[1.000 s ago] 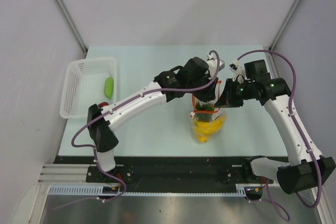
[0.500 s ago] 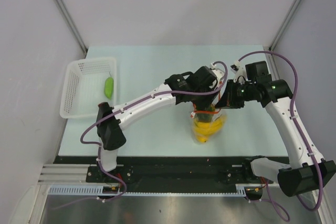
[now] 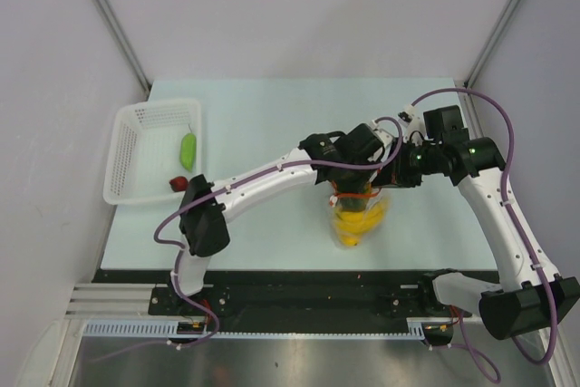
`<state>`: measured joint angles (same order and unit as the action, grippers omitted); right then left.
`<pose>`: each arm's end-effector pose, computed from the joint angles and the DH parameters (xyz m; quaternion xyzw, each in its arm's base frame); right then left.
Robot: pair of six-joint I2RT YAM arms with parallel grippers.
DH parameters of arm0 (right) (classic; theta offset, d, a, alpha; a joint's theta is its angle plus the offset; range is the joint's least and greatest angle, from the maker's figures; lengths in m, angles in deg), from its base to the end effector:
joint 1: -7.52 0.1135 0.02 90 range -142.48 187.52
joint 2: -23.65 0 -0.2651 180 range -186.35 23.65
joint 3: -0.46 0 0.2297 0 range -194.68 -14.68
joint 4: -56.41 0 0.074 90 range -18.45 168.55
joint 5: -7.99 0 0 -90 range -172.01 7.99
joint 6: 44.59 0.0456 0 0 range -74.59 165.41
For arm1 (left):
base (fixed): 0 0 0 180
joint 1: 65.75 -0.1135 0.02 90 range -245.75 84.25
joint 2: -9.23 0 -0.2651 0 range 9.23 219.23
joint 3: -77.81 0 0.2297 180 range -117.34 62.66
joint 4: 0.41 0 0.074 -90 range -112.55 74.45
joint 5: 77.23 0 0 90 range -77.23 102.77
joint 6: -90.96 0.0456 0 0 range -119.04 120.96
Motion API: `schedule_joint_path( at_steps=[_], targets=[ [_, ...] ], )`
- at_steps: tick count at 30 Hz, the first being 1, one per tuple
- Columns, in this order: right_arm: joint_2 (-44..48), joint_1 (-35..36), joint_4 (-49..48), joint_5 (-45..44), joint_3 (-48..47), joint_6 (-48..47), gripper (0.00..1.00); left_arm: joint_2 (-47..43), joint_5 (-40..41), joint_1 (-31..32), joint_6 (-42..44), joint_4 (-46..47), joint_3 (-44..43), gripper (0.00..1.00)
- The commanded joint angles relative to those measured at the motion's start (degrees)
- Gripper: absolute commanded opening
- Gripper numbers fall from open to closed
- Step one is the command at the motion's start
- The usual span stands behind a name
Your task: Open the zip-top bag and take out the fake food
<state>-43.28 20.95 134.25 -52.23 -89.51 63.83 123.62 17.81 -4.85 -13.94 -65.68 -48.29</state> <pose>0.1824 0.0668 0.3545 -0.0375 0.9237 0.3157 0.2138 0.2104 -0.3697 0.3055 0.3581 0.8789 -0.1589 0.2721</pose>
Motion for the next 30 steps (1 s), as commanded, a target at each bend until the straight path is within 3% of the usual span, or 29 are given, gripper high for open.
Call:
schedule_joint_path(
  at_steps=[1,3,6,13,18,28,30],
  targets=[
    [1.64,0.37,-0.64,0.54,0.12,0.39,0.00,1.01,1.29,0.62,-0.14,-1.81,-2.86,0.31],
    [1.63,0.37,-0.56,0.54,0.12,0.31,0.00,1.19,1.29,0.62,0.56,-2.08,-3.47,0.22],
    [1.72,0.37,-1.00,0.98,0.38,0.22,0.00,1.89,1.55,0.62,1.18,-4.09,-7.94,0.00],
    [1.28,0.46,-0.91,0.72,-0.14,-0.40,0.00,4.70,0.51,0.53,0.40,-8.23,-22.53,0.00],
    [1.28,1.07,-1.00,0.72,-0.49,-0.57,0.00,3.83,-0.82,0.53,-2.15,-7.26,-23.60,0.00],
    [1.28,3.27,-0.21,-5.34,0.56,-2.33,0.00,-0.13,4.02,0.62,-6.28,-4.81,-24.12,0.00],
    [1.46,3.44,-0.30,-5.70,0.56,-2.51,0.00,-1.09,2.71,0.36,-10.31,-4.89,-25.88,0.00]
  ],
)
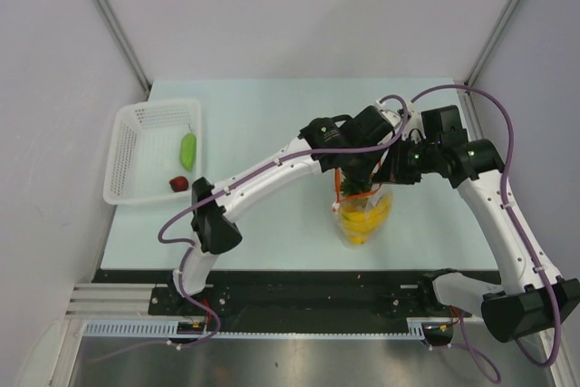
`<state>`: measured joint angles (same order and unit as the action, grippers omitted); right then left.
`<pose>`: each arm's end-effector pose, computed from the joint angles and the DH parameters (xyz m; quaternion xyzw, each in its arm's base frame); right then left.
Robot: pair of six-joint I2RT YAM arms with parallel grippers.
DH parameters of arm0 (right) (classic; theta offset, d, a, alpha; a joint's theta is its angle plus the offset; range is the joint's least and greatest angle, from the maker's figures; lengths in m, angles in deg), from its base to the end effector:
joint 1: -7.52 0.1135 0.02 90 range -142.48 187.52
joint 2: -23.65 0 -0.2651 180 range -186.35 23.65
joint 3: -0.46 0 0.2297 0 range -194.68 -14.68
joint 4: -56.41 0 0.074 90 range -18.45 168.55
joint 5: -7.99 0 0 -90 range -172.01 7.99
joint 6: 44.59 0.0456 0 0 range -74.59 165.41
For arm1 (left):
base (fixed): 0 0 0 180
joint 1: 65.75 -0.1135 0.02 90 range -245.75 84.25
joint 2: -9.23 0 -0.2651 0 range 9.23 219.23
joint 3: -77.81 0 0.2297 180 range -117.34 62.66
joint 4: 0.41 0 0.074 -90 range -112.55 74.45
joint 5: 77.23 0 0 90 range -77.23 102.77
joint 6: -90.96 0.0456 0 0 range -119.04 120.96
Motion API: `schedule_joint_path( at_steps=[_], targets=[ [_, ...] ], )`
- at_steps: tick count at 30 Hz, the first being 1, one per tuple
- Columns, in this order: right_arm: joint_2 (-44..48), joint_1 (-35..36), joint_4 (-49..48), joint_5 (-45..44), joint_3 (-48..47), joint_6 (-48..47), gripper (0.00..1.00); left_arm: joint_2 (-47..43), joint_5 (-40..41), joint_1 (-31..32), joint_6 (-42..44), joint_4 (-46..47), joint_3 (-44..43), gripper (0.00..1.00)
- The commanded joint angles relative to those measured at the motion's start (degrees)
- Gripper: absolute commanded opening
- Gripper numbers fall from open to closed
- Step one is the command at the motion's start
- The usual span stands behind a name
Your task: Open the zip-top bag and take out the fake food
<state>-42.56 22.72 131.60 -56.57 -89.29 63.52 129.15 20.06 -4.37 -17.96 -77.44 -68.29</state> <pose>0.1831 0.0701 0.3575 -0.0489 0.9229 0.2911 0.2473 0.2128 -0.3779 0.3521 0.3206 0.8842 -0.1698 0.2942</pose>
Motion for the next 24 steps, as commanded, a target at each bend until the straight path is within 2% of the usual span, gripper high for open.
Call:
schedule_joint_path(
  at_steps=[1,3,7,10,16,19,24],
  targets=[
    [0.91,1.85,2.26,-1.78,0.34,-2.37,0.00,-6.89,0.27,-0.30,-8.40,6.35,-7.54,0.00],
    [1.18,1.85,2.09,-2.14,0.52,-2.55,0.00,-6.98,-2.44,-1.00,-13.15,6.43,-7.21,0.00],
    [1.88,1.76,1.47,-2.58,1.30,-2.90,0.00,-7.50,-2.63,-3.63,-15.79,4.67,-3.44,0.00],
    [3.02,1.76,0.95,-3.10,3.06,-3.17,0.00,-9.78,-1.15,-5.39,-13.44,7.74,0.78,0.00],
    [4.52,1.85,-0.11,-3.63,6.58,-2.64,0.00,-12.07,-10.43,-6.80,-12.20,14.07,1.32,0.00],
    [4.25,1.76,-0.20,-4.86,6.93,-2.64,0.00,-13.48,-12.38,-6.54,-12.11,15.30,1.84,0.00],
    [3.72,1.06,0.15,-8.20,6.84,-1.67,0.00,-17.77,-12.04,-6.54,-6.67,14.52,2.46,0.00]
  ],
)
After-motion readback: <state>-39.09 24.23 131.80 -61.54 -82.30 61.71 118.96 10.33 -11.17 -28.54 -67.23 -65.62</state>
